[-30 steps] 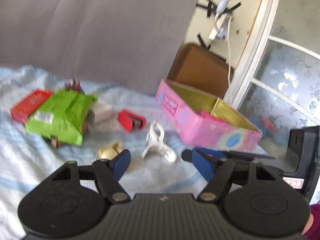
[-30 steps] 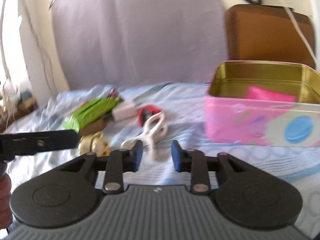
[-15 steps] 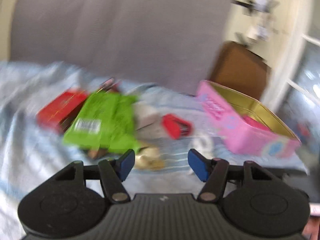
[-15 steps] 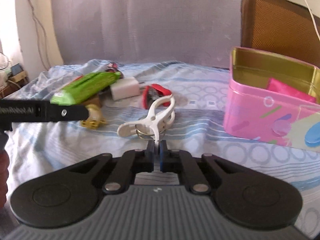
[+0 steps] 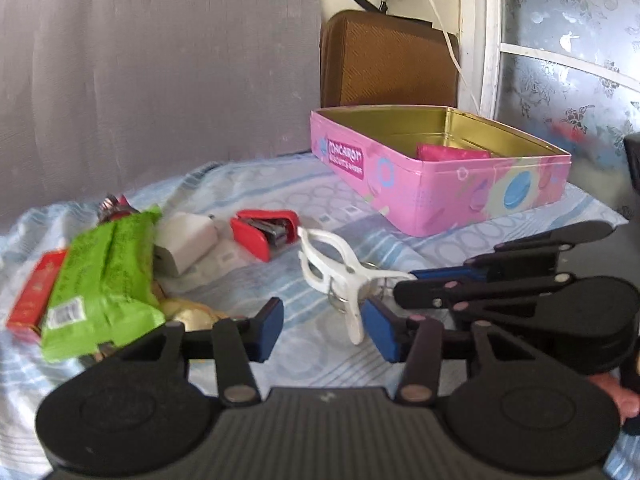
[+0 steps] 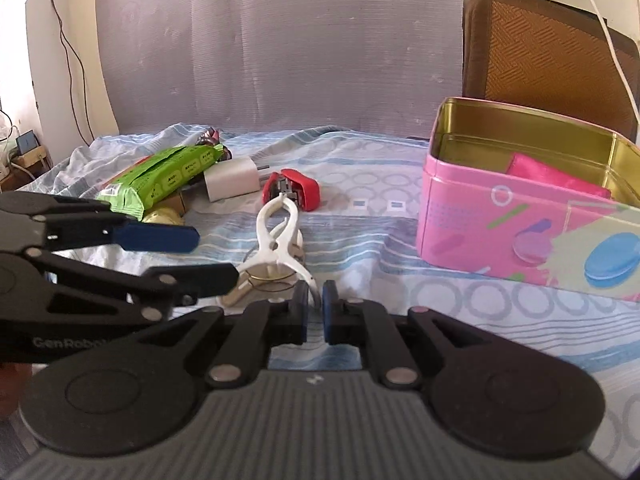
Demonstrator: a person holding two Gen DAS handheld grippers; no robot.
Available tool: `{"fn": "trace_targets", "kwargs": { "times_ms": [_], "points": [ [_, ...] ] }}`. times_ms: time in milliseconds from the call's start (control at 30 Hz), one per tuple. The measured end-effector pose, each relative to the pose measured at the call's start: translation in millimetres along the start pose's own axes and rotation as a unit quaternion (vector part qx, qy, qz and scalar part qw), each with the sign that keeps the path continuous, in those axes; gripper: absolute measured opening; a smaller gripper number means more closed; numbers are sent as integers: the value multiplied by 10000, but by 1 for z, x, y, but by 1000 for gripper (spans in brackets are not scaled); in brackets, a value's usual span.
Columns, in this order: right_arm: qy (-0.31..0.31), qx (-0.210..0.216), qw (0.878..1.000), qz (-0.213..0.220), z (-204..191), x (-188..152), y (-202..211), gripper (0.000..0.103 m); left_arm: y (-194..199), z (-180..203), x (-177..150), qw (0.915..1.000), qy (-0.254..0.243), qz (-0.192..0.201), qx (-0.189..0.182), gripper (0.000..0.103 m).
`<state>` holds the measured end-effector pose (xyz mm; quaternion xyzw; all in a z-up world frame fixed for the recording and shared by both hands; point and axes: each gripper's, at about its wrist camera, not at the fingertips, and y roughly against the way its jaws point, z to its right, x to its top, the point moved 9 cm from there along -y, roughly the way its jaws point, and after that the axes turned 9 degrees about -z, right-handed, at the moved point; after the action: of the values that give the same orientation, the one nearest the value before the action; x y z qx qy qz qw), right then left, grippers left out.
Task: Organize rigid objects
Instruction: 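Grasp the white clothespin clip with the right gripper, then lower the white clip into the tin and open the right gripper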
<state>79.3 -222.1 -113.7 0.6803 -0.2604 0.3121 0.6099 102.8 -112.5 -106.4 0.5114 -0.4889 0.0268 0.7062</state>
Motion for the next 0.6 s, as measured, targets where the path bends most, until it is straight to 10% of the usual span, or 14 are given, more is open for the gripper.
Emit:
{"fn": "trace_targets", "kwargs": {
  "times_ms": [100,200,600],
  "points": [
    [-75,85,9999,5,2,-1,-2,11,-3,4,-2,10000,-24,-72,-11,36],
    [-72,245,9997,-19,1,-2,-2,8,-14,6,-5,9997,-35,-192,146,6],
    [-82,-206,9894,1436,40,50,71,6,28,56,91,9931,-476,1068,108,6]
  ]
}}
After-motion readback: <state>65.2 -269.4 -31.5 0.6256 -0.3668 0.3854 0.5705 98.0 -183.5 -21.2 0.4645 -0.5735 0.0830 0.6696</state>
